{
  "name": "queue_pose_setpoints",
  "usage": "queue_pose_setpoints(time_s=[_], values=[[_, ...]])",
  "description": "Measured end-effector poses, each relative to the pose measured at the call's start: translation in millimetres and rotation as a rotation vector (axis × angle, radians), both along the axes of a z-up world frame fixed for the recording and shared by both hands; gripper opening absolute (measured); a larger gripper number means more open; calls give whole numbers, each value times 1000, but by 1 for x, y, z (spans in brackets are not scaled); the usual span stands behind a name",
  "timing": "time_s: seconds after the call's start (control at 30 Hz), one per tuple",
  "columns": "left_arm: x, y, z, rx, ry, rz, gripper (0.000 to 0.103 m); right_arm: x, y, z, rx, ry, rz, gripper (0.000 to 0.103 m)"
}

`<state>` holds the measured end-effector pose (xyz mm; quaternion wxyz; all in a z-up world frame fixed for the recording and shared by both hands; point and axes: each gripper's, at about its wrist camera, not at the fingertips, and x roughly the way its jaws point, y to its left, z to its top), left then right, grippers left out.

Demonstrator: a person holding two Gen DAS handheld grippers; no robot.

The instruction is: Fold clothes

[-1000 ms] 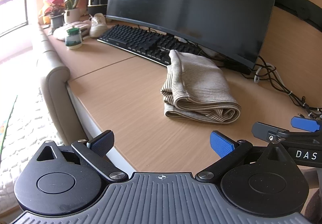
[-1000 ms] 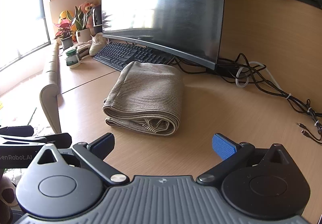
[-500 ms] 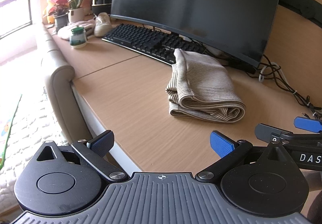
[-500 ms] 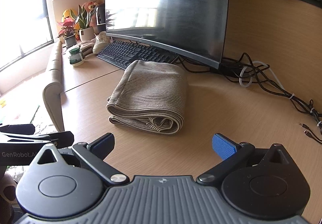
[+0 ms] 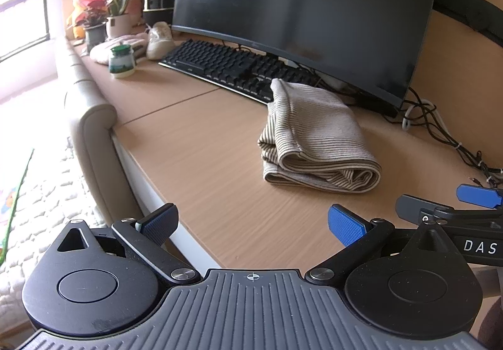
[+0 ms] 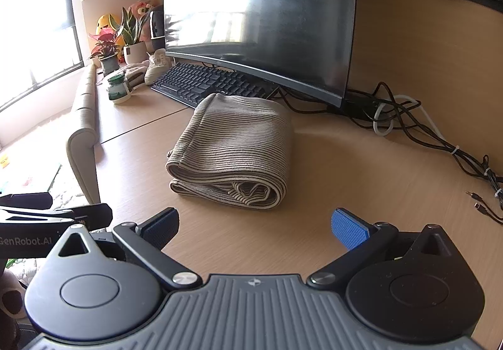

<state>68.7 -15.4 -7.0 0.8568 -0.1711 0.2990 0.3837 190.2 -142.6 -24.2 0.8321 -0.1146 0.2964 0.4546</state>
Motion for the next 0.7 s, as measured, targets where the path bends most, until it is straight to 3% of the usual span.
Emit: queue_pose_setpoints(time_s=[0.3,0.7], values=[[3,-3,7,42,3,-24,103,1,-6,5,16,15,-26,103],[4,9,9,25,-8,-12,103,1,-1,5,15,28,-30,103]])
